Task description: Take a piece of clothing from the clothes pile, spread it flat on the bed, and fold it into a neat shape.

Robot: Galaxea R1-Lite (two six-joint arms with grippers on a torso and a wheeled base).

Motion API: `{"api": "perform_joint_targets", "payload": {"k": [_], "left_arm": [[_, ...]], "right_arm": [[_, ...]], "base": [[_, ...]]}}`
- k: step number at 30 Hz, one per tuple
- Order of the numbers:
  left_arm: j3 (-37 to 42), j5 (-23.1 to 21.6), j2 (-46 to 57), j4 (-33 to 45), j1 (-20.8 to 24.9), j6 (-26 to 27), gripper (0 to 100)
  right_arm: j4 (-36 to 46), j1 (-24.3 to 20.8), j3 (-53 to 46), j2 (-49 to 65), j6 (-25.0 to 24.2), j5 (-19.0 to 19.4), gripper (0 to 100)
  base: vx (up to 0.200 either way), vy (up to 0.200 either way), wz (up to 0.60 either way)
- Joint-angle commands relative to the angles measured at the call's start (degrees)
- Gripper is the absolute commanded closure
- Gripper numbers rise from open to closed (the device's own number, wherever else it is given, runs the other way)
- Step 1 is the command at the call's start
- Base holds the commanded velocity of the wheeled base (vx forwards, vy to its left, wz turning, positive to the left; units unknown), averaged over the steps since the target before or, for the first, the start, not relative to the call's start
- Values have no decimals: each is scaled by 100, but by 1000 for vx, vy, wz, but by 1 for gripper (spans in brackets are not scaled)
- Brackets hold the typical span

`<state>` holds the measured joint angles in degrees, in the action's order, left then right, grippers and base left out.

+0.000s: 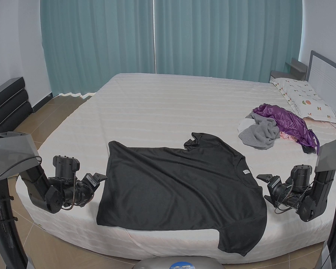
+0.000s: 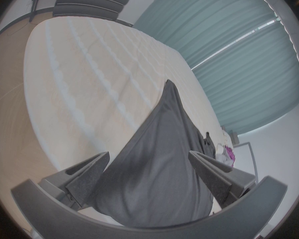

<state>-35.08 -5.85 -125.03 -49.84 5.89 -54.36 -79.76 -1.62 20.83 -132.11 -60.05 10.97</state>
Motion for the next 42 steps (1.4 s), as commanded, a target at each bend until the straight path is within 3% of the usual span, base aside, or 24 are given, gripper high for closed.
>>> {"api": "perform_joint_targets", "payload": {"k": [1, 7, 12, 23, 31, 37, 38, 42], "left_arm": [[221, 5, -22, 0, 132, 338, 0], [828, -4, -4, 0, 299, 1375, 0], [1188, 67, -13, 9, 492, 1885, 0], [1276, 111, -180, 0, 571, 2333, 0], [1065, 699, -514, -9, 756, 2509, 0], [1004, 805, -575, -9, 773, 2597, 0], [1004, 805, -575, -9, 773, 2597, 100], [828, 805, -655, -9, 765, 2623, 100]], "right_arm": [[-4, 4, 0, -25, -7, 1, 0], [-4, -5, 0, -25, 2, 1, 0], [-4, -5, 0, -25, -7, 1, 0], [-4, -5, 0, -25, -7, 1, 0], [-4, -5, 0, -25, -7, 1, 0], [-4, -5, 0, -25, -7, 1, 0], [-4, -5, 0, -25, -7, 1, 0], [-4, -5, 0, -25, -7, 1, 0]], "base": [[0, 0, 0], [0, 0, 0], [0, 0, 0], [0, 0, 0], [0, 0, 0], [0, 0, 0], [0, 0, 0], [0, 0, 0]]}}
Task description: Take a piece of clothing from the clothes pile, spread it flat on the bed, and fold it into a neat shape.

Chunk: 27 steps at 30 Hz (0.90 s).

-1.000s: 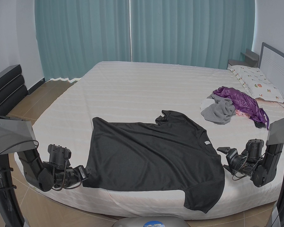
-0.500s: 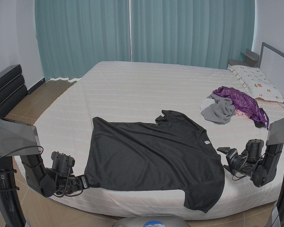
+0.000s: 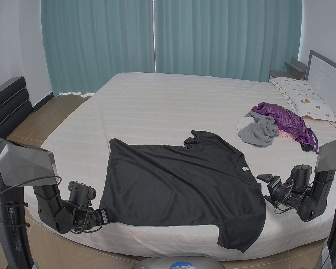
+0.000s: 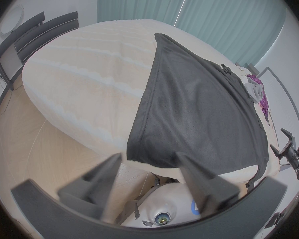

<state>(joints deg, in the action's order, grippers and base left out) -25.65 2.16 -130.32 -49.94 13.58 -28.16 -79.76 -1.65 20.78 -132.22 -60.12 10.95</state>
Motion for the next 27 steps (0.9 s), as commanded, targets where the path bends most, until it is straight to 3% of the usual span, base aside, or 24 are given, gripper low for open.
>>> {"api": "perform_joint_targets", "payload": {"k": [1, 19, 20, 27], "left_arm": [[-151, 4, -125, 2, -5, -14, 100], [-89, -40, 15, 11, -233, -76, 100], [-98, -75, 6, 2, -251, -67, 0], [-168, -84, -187, -332, -224, 118, 0]], "right_arm": [[-4, -2, 5, -14, 1, 4, 0], [-4, -2, -39, -14, 9, 4, 0], [-4, -2, -39, -14, 9, 4, 0], [-4, -2, -39, -14, 9, 4, 0]], "base": [[0, 0, 0], [0, 0, 0], [0, 0, 0], [0, 0, 0]]}}
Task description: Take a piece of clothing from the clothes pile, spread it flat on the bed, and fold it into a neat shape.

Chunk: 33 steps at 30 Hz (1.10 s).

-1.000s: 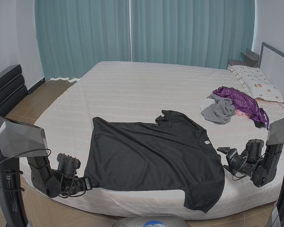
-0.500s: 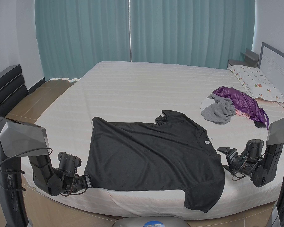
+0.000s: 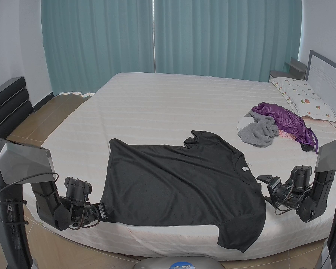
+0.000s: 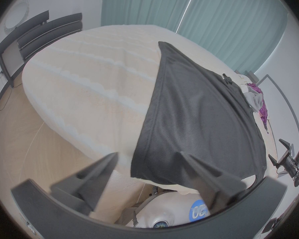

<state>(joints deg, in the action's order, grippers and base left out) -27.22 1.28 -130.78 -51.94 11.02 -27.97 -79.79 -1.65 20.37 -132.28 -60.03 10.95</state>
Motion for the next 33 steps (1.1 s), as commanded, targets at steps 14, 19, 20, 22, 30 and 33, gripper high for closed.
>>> {"api": "perform_joint_targets", "payload": {"k": [14, 19, 20, 22, 30, 33], "left_arm": [[85, 13, -281, -351, 32, 371, 100], [270, 48, -167, -351, 23, 362, 100], [270, 48, -167, -351, 23, 362, 100], [340, 65, -79, -351, 23, 371, 100], [578, 74, 220, -325, -12, 415, 100], [595, 74, 264, -299, -12, 423, 100]], "right_arm": [[-2, -2, 2, -8, 0, 4, 0], [-2, -38, -51, 9, 70, -40, 0], [-2, -38, -60, 9, 70, -40, 0], [-2, -46, -174, 80, 255, -40, 0], [-2, -73, -587, 18, 1292, -58, 0], [7, -73, -648, -35, 1547, -75, 0]], "base": [[0, 0, 0], [0, 0, 0], [0, 0, 0], [0, 0, 0], [0, 0, 0], [0, 0, 0]]}}
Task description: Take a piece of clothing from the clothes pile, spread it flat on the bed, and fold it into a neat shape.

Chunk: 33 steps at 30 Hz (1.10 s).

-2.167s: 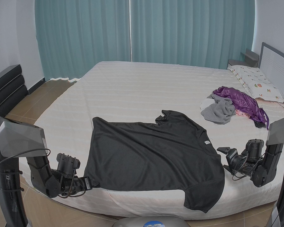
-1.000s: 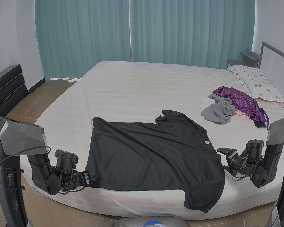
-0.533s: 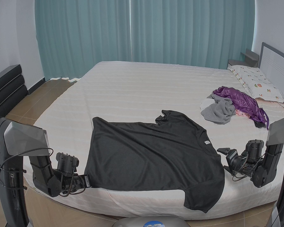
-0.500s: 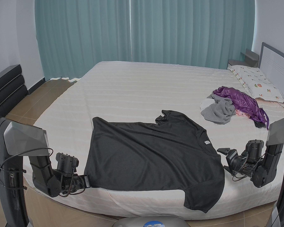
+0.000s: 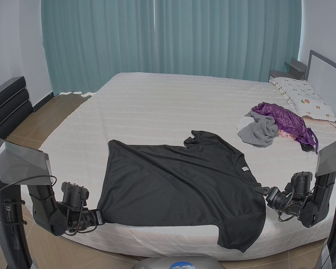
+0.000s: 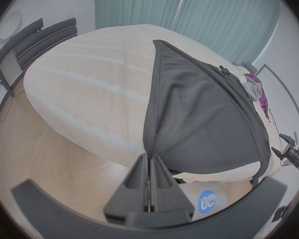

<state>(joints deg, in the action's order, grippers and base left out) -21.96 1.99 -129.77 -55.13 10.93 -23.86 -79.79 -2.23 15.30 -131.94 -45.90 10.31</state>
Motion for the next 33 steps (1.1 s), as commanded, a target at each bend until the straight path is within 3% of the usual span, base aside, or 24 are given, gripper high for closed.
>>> {"api": "perform_joint_targets", "payload": {"k": [1, 9, 14, 15, 33], "left_arm": [[69, 3, 162, 19, -12, 13, 100], [113, 12, 233, 46, -83, 74, 100], [148, 12, 224, 37, -118, 136, 100], [148, 12, 224, 46, -127, 136, 100], [288, 12, 277, 55, -355, 540, 100]], "right_arm": [[7, -14, -159, -122, 213, -12, 0], [-11, -14, -291, -420, 793, -12, 0], [-2, -23, -317, -447, 819, -12, 0], [-11, -23, -317, -464, 819, -12, 100], [-2, 39, -818, -157, 1364, -12, 100]], "base": [[0, 0, 0], [0, 0, 0], [0, 0, 0], [0, 0, 0], [0, 0, 0]]}}
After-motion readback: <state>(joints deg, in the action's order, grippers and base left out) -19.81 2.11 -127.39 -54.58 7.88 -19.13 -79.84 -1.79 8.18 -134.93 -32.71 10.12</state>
